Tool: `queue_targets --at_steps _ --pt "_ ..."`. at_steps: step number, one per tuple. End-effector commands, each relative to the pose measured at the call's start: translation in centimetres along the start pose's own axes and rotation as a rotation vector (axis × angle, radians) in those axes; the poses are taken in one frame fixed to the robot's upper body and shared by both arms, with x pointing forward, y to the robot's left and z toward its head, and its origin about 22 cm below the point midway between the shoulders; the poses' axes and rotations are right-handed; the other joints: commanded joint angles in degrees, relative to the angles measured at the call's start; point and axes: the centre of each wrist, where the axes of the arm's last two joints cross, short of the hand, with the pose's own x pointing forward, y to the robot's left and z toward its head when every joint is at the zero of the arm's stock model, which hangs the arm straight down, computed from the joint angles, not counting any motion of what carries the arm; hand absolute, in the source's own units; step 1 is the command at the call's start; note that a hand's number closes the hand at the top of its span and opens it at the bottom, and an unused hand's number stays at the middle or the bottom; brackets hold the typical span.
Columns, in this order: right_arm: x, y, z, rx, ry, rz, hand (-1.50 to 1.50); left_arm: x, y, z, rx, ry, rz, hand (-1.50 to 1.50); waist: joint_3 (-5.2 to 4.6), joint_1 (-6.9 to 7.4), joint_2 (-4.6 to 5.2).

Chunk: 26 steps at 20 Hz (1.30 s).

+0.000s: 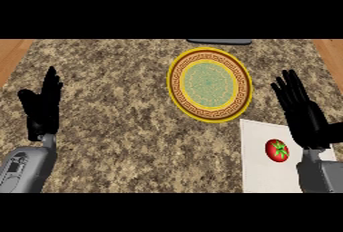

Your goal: Pick the squash from the placemat and place it in the plate

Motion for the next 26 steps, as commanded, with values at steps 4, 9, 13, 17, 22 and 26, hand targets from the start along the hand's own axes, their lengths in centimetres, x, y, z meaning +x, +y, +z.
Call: queue_targets --at_steps 4,9,13,17,22,26 --pt "2.1 -2.2 1.4 0.299 -0.034 -0.298 -1.5 -2.4 3.4 2.1 -0.102 -0.06 -0.166 0.0 1.65 -2.65 -0.72" --pt "5.3 -10.6 7.1 0.09 -0.206 -0.072 -1.5 -4.9 4.2 5.7 -0.18 -0.062 -0.246 0.0 1.7 -3.69 -0.87" --pt "4.1 -14.0 13.4 -0.01 -0.289 -0.198 -1.5 -5.7 5.8 7.0 -0.183 -0.077 -0.249 0.0 1.61 -3.31 -0.48" --pt "5.8 -17.0 17.2 0.025 -0.338 -0.208 -1.5 -5.3 6.4 7.7 -0.209 -0.079 -0.239 0.0 1.55 -2.43 -0.21" --pt "9.2 -20.7 17.6 0.24 -0.234 -0.041 -1.5 -4.0 5.1 6.7 -0.217 -0.098 -0.224 0.0 1.63 -2.4 -0.09" --pt "12.6 -20.5 16.5 0.331 -0.08 0.198 -1.5 -5.3 6.3 7.5 -0.211 -0.085 -0.245 0.0 1.62 -1.95 -0.12"
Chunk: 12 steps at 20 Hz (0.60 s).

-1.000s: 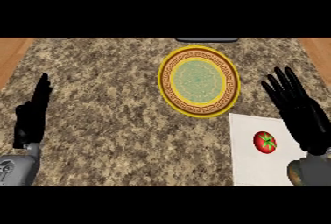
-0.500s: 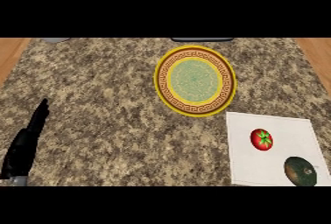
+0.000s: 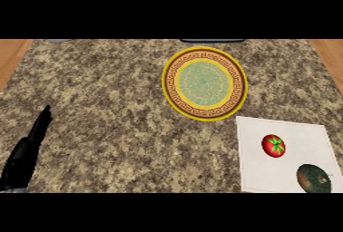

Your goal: Pick the squash from the placemat and place it in the plate

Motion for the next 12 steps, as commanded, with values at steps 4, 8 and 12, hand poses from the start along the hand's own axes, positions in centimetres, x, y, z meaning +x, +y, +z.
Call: queue_targets --at_steps 4,8,12 --pt "4.2 -0.5 -2.4 0.225 0.155 0.283 -1.5 -0.8 0.0 0.7 0.002 -0.003 -0.016 0.0 0.0 0.47 0.09" --pt "3.3 0.1 -4.2 0.279 0.263 0.375 -1.5 -0.7 1.1 -0.5 -0.003 -0.013 -0.004 0.0 -0.02 0.41 0.19" --pt "2.8 -0.1 -4.9 0.353 0.35 0.429 -1.5 0.7 1.4 0.8 -0.02 -0.006 -0.007 0.0 0.08 1.09 0.05"
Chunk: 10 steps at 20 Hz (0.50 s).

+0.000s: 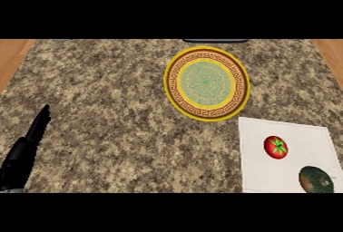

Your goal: Pick the squash from the placemat and place it in the plate

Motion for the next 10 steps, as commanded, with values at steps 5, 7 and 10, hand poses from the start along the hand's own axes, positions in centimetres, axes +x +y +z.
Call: queue_targets --at_steps 5,7,10 --pt "-0.9 0.9 -3.3 0.24 0.082 0.125 -1.5 -1.9 0.7 0.1 0.007 0.006 0.006 0.0 -0.02 -0.04 0.11" --pt "-0.3 1.0 -4.8 0.286 0.116 0.172 -1.5 0.7 1.2 -0.8 0.007 0.004 0.008 0.0 0.02 0.44 0.1" --pt "-1.1 1.4 -5.1 0.323 0.134 0.275 -1.5 -0.5 -1.4 -0.3 0.008 -0.007 -0.001 0.0 0.06 0.22 0.14"
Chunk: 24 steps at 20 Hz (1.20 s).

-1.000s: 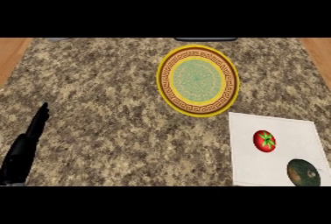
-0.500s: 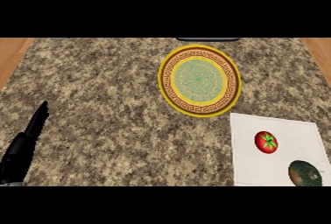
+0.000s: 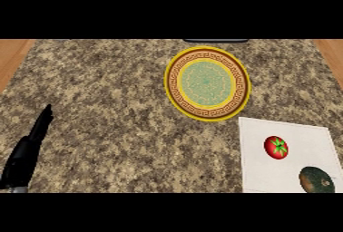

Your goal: Pick the squash from the placemat and place it in the plate

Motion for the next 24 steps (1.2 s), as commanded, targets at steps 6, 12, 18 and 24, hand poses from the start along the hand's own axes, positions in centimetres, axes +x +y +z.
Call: queue_targets --at_steps 6,12,18,24 --pt "-3.3 2.4 -2.1 0.207 -0.03 0.109 -1.5 -0.1 -0.8 0.7 -0.004 0.001 0.001 0.0 0.0 0.16 -0.06" --pt "-4.8 3.7 -5.3 0.258 -0.028 0.124 -1.5 0.0 0.1 0.2 -0.013 -0.001 0.002 0.0 -0.05 0.47 0.04" --pt "-5.3 4.2 -6.6 0.303 -0.019 0.138 -1.5 1.0 0.4 0.8 -0.02 -0.002 0.007 0.0 -0.06 0.5 -0.05" --pt "-7.4 6.0 -6.2 0.334 -0.018 0.164 -1.5 0.8 0.6 -1.0 0.012 -0.003 -0.008 0.0 -0.12 -0.39 -0.05"
